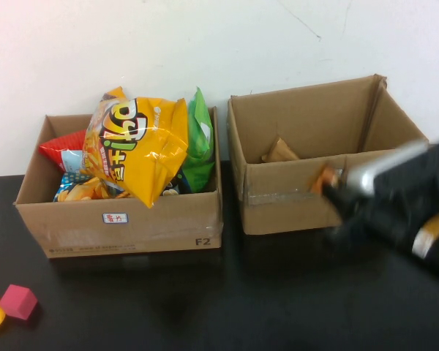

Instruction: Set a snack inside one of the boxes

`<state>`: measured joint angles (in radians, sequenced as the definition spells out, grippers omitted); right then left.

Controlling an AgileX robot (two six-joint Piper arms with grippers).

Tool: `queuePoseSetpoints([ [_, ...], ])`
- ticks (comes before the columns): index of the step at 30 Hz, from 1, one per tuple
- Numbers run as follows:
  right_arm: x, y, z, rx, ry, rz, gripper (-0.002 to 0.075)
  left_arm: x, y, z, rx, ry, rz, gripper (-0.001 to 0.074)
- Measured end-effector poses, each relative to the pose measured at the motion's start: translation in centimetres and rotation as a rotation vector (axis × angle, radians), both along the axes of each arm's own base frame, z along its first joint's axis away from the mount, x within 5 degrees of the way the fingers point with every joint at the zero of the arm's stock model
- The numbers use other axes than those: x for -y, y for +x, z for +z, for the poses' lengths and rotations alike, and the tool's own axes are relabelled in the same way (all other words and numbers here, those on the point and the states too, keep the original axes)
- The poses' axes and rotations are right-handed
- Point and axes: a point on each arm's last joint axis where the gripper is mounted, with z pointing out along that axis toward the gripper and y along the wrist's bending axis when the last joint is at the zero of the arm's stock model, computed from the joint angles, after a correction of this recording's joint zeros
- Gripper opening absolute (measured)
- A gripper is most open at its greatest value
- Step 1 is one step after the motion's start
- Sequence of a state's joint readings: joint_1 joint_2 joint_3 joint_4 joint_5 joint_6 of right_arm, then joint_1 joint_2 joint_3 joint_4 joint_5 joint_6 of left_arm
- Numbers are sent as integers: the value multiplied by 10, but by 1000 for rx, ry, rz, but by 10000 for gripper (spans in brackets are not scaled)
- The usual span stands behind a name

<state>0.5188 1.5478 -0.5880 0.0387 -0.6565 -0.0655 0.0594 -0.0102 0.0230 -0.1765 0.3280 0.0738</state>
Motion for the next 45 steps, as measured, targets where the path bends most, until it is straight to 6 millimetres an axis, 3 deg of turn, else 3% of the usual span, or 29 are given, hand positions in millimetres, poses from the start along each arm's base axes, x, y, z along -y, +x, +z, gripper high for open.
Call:
queuePoseSetpoints([
  [6,5,53,72,52,-126,-37,158,0,0,0,0,0,0,-3],
  [9,6,86,98,51,-148,-63,158,0,0,0,0,0,0,-3],
  [13,5,130,103,1,-175,-88,198,0,0,0,0,0,0,-3],
  [15,4,147,91,-70,-199,-91,305,0,0,0,0,0,0,-3],
  [18,0,157,72,-190,-235,-78,470,0,0,0,0,0,0,-3],
  [21,0,156,70,-250,-231,-73,526,0,0,0,0,0,0,-3],
  [24,1,149,84,-251,-229,-66,446,0,0,0,0,0,0,-3],
  [30,14,106,136,-202,-186,-59,67,0,0,0,0,0,0,-3],
  [34,28,63,145,-165,-161,-64,14,0,0,0,0,0,0,-3],
  [45,67,-61,131,-186,-282,21,0,0,0,0,0,0,0,-3],
])
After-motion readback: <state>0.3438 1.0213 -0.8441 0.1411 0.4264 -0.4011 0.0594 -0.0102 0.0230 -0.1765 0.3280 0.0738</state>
